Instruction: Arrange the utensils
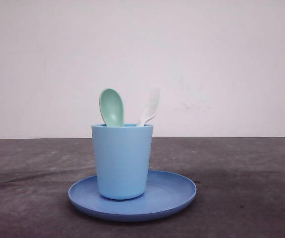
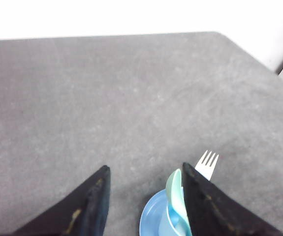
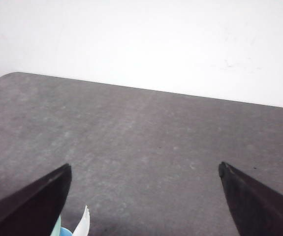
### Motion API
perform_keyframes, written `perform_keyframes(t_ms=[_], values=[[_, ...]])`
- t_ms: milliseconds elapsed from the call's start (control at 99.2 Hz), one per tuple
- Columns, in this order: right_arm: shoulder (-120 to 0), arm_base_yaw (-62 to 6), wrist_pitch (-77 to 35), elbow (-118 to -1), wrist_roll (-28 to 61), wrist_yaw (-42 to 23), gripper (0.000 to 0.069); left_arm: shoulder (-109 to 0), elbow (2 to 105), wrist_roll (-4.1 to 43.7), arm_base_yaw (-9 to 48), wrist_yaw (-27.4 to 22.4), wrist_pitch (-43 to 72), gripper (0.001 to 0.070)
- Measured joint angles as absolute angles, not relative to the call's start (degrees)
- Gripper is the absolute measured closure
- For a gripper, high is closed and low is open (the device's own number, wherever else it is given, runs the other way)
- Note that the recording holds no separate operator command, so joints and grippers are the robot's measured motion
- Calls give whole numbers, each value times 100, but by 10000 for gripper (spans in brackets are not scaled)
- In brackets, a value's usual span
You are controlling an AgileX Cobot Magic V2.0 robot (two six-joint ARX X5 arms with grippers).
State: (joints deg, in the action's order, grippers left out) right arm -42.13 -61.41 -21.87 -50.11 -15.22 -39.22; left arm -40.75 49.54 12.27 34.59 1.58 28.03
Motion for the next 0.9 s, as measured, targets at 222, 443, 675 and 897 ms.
perform_keyframes(t_ms=[222, 443, 675, 897], values=[[-4215, -6141, -2213, -5011, -1496, -3920, 603, -3994, 4954, 1232, 3459, 158, 2805, 622], [-4215, -6141, -2209, -5011, -1490, -3920, 684, -3977, 4954, 1227, 3459, 158, 2803, 685], [-4215, -6141, -2209, -5011, -1483, -3920, 685, -3979, 4954, 1227, 3459, 158, 2803, 685], [-4215, -6141, -2209, -5011, -1483, -3920, 685, -3979, 4954, 1227, 3459, 158, 2803, 685]])
